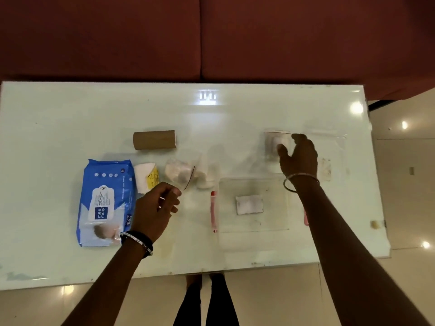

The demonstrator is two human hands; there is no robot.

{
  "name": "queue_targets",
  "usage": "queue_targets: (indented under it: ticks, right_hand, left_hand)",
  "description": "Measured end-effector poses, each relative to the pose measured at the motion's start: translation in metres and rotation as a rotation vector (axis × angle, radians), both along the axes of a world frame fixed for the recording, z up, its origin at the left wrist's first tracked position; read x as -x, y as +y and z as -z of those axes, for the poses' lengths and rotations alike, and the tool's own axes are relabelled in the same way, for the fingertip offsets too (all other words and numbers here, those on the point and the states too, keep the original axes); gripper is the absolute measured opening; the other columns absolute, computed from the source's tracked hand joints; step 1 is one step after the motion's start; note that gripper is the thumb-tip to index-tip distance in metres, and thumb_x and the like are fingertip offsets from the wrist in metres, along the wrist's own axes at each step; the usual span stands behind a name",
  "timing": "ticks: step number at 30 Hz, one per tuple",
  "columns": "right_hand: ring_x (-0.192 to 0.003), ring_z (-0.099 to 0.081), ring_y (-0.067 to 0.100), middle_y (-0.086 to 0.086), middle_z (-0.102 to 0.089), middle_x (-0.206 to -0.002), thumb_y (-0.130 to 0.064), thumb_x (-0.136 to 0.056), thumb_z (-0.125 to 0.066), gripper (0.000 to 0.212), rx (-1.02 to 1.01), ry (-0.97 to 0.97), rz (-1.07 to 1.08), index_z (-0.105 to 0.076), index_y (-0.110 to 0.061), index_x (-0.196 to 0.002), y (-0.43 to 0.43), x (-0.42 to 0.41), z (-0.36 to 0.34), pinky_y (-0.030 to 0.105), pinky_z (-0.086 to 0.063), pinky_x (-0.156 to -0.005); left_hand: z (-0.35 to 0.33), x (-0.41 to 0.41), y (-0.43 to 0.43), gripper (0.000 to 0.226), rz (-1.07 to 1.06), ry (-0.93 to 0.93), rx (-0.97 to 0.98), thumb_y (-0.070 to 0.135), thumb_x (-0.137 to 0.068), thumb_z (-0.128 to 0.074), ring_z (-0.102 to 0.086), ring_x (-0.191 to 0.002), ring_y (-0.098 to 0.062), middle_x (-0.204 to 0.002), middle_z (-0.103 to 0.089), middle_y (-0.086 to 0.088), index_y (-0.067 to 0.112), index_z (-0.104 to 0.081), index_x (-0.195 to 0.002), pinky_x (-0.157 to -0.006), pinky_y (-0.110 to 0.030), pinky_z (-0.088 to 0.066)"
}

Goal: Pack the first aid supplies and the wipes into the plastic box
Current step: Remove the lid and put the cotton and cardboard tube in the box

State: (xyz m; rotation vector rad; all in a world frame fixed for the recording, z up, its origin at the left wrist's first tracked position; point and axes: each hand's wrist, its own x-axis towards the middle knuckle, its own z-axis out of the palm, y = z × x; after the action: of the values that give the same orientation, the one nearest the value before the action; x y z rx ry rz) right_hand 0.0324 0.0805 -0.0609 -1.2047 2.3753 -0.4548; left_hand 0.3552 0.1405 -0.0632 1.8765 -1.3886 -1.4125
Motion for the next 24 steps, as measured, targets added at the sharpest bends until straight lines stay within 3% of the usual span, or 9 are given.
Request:
queue_targets:
  ticks: [4, 8, 11, 14, 18, 20, 24]
  right_hand:
    - [-0.13, -0.046, 0.04, 0.023, -0.049, -0.138, -0.035, -0.089, -0.065, 0.067, -0.342, -0.037, 0.073, -0.036, -0.003, -0.14, -0.041, -0.006, 0.023, 0.042, -0.039, -0.104]
    - [-0.126, -0.05, 0.039, 0.019, -0.048, -0.136, -0.027, -0.085, -0.07, 0.061, -0.396, 0.08, 0.1, -0.039, -0.006, -0.133, -0.049, -0.01, 0.036, 0.045, -0.045, -0.098]
    - [-0.124, -0.052, 0.035, 0.016, -0.054, -0.132, -0.023, -0.08, -0.075, 0.063, -0.303, 0.047, 0.116, -0.043, -0.009, -0.133, -0.05, -0.014, 0.027, 0.041, -0.045, -0.098]
    - [-0.114, -0.06, 0.029, 0.011, -0.063, -0.123, -0.029, -0.07, -0.082, 0.07, 0.015, -0.095, 0.15, -0.051, -0.015, -0.13, -0.041, -0.026, -0.002, 0.037, -0.049, -0.096]
    - [-0.083, -0.066, 0.0, -0.016, -0.065, -0.098, -0.04, -0.059, -0.087, 0.07, 0.316, -0.282, 0.228, -0.053, -0.034, -0.12, 0.01, -0.058, -0.052, 0.022, -0.055, -0.071]
    - [-0.081, -0.065, -0.004, -0.02, -0.063, -0.096, -0.037, -0.058, -0.088, 0.069, 0.312, -0.331, 0.253, -0.052, -0.038, -0.117, 0.041, -0.074, -0.064, 0.018, -0.054, -0.067]
    - [-0.08, -0.066, 0.006, -0.014, -0.065, -0.095, -0.028, -0.056, -0.091, 0.068, 0.125, -0.394, 0.293, -0.054, -0.031, -0.113, 0.09, -0.097, -0.052, 0.024, -0.053, -0.064]
  left_hand:
    - [0.003, -0.001, -0.004, 0.012, -0.06, 0.006, 0.039, 0.021, -0.095, -0.055, -0.066, -0.065, -0.017, -0.075, -0.068, -0.003, 0.014, -0.064, -0.09, -0.058, -0.025, -0.051]
    - [0.008, 0.0, -0.008, 0.014, -0.125, 0.02, 0.019, 0.02, -0.095, -0.055, -0.066, -0.066, -0.022, -0.076, -0.068, -0.006, 0.01, -0.064, -0.092, -0.062, -0.03, -0.052]
    - [0.01, 0.002, -0.012, 0.014, -0.129, 0.007, 0.043, 0.02, -0.095, -0.055, -0.066, -0.066, -0.021, -0.077, -0.068, -0.004, 0.01, -0.064, -0.092, -0.059, -0.024, -0.05]
    - [0.01, 0.005, -0.016, 0.015, -0.118, -0.018, 0.06, 0.022, -0.096, -0.054, -0.067, -0.066, -0.018, -0.078, -0.068, -0.002, 0.012, -0.065, -0.093, -0.059, -0.023, -0.051]
    - [0.006, 0.01, -0.021, 0.009, -0.084, -0.131, 0.144, 0.022, -0.095, -0.056, -0.066, -0.073, -0.018, -0.085, -0.067, 0.001, 0.016, -0.063, -0.092, -0.063, -0.032, -0.055]
    - [0.005, 0.011, -0.025, 0.005, -0.027, -0.225, 0.22, 0.018, -0.093, -0.057, -0.063, -0.073, -0.016, -0.088, -0.066, 0.002, 0.017, -0.062, -0.094, -0.063, -0.03, -0.053]
    - [0.005, 0.009, -0.039, 0.017, 0.114, -0.386, 0.261, 0.016, -0.088, -0.062, -0.061, -0.074, -0.02, -0.102, -0.062, -0.004, 0.015, -0.059, -0.104, -0.063, -0.03, -0.047]
